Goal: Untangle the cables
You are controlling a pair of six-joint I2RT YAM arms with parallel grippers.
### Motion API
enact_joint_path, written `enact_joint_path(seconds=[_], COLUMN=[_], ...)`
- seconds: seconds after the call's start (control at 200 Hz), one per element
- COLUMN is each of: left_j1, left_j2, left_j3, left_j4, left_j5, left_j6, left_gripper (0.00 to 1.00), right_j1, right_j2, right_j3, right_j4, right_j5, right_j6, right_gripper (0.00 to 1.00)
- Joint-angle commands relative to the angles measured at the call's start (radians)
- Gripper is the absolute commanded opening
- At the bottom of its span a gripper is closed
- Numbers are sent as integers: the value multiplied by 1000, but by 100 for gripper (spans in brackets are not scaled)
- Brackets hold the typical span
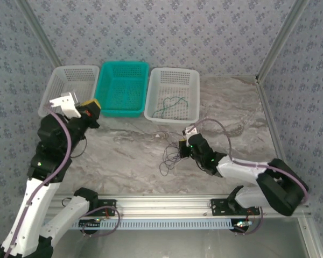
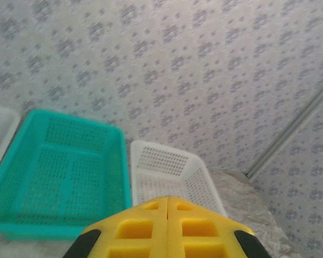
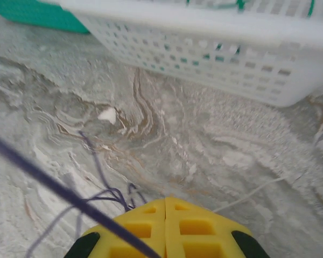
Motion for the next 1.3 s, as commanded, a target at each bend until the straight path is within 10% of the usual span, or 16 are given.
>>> enact_joint_path(seconds=[0.0, 0.315, 0.53, 0.77, 1.189, 1.299], left_j1=[4, 3, -51, -380, -486, -501], left_j2=[-26, -255, -215, 42, 504, 556], left_j3=[-189, -500, -497, -383, -193, -162], left_j4=[11, 142, 292, 371, 637, 660], left_j5=[-10, 145, 392, 303, 444, 456], left_j6=[-66, -10, 105, 347, 260, 260], left_gripper=[14, 72, 72, 70, 67, 40], right_j1=[-9, -22, -17, -5, 40, 46], right_j2=[-107, -245, -246, -261, -279, -275], right_j3=[2, 119, 183, 224, 255, 253], right_j4=[-85, -250, -279, -312, -326, -333], right_j5=[-8, -109, -185, -233, -276, -266], right_j6=[-68, -189, -193, -193, -203, -209], right_gripper=[0, 0, 0, 0, 0, 0])
